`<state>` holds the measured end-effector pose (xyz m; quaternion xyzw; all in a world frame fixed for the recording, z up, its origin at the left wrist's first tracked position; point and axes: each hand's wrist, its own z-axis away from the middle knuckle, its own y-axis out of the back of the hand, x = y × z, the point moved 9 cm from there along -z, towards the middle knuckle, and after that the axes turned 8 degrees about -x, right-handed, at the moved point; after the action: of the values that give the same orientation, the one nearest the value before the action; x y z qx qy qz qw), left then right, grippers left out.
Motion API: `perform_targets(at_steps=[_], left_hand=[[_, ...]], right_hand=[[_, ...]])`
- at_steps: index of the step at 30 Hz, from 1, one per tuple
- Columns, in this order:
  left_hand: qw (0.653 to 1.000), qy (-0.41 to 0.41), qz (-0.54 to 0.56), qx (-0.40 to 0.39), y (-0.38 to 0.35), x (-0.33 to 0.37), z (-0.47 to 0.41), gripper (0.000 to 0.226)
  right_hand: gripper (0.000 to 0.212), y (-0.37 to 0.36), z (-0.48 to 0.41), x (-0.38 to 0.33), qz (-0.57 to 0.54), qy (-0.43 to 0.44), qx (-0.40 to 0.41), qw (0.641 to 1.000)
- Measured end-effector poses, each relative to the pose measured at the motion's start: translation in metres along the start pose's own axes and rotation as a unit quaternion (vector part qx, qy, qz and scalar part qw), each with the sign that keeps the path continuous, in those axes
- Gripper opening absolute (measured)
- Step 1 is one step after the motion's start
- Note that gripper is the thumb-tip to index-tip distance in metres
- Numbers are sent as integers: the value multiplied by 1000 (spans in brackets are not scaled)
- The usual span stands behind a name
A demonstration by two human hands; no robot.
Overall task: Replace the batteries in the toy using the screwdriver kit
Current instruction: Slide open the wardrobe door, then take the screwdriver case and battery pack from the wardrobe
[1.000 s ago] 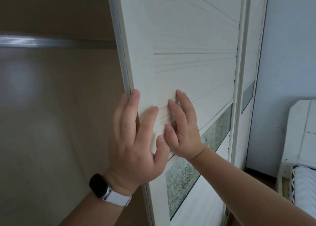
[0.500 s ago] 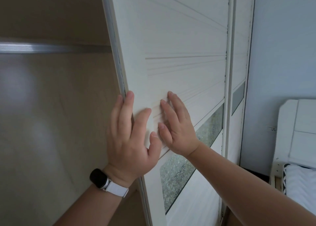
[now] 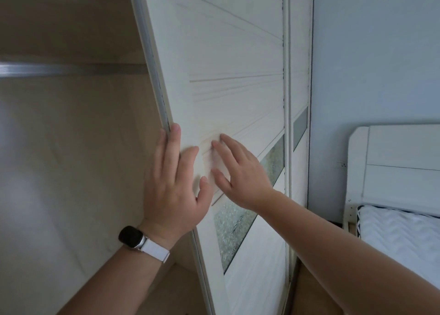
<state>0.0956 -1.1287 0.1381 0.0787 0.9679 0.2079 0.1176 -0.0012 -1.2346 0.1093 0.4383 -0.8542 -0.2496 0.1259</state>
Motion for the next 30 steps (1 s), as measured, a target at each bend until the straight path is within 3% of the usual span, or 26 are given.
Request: perform_targets(at_steps=[5, 12, 18, 23, 30], left_hand=[[997, -28, -1, -70, 22, -10, 32, 45], [979, 44, -13, -200, 46, -56, 117, 45], [955, 131, -25, -265, 83, -97, 208, 48], [929, 217, -32, -299, 114, -124, 294, 47], [873, 324, -45, -361, 136, -136, 411, 51]], right_hand=[[43, 26, 11, -21, 9, -27, -12, 1000], [37, 44, 38, -108, -2, 72, -16, 997], [41, -4, 74, -189, -19, 131, -138, 981], [48, -68, 111, -240, -37, 128, -257, 957], [49, -139, 158, -308, -92, 120, -330, 932]])
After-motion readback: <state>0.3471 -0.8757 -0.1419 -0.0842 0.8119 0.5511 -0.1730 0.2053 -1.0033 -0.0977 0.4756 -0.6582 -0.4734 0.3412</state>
